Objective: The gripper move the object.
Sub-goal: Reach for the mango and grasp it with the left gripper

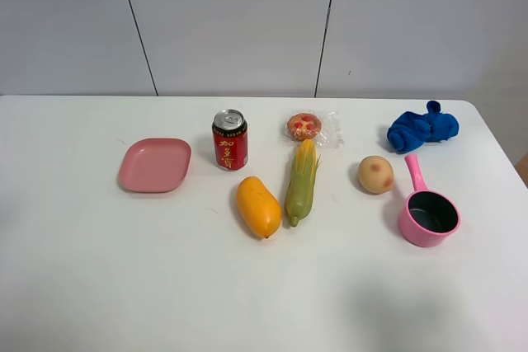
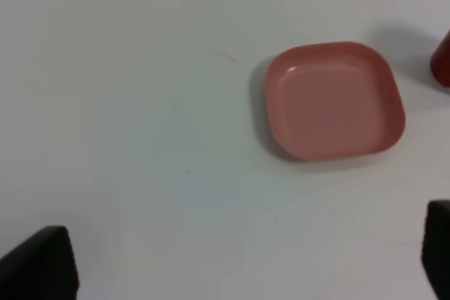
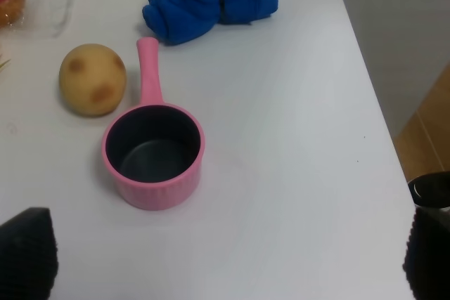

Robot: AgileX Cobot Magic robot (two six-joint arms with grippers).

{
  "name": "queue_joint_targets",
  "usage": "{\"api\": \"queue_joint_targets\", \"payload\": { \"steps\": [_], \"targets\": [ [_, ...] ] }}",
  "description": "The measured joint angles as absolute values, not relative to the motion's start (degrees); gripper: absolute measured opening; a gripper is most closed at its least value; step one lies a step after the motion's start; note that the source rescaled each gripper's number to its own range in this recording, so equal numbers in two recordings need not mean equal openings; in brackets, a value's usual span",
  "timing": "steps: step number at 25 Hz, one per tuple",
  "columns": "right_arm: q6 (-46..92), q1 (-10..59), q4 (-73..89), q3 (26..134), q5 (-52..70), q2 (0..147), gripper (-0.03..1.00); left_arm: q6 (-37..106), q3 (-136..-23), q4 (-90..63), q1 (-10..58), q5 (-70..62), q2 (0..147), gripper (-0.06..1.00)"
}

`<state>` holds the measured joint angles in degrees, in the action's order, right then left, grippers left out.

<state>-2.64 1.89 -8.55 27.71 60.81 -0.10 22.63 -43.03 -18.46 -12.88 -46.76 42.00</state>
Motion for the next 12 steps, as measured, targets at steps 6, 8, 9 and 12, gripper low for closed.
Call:
{"api": "queue_joint_targets", "payload": {
  "steps": [6,8,9,12],
  "targets": [
    [-2.64,1.89,-8.55,27.71,60.81,-0.1,1.0,25.04,-46.32,-21.49,-12.71,-45.42,47.73,1.0],
    [-2.64,1.89,-8.55,27.71,60.81,-0.1,1.0,25.33,-46.82,-22.11,-11.4,-44.63,49.81,1.0],
    [-2.64,1.89,-8.55,27.71,60.81,-0.1,1.0,25.38,-47.03,-22.11,-10.14,-44.19,50.69,1.0],
    [-2.64,1.89,-8.55,27.71,60.81,-0.1,1.0,24.94,-48.33,-20.89,-5.48,-42.17,53.99,1.0]
  ]
}}
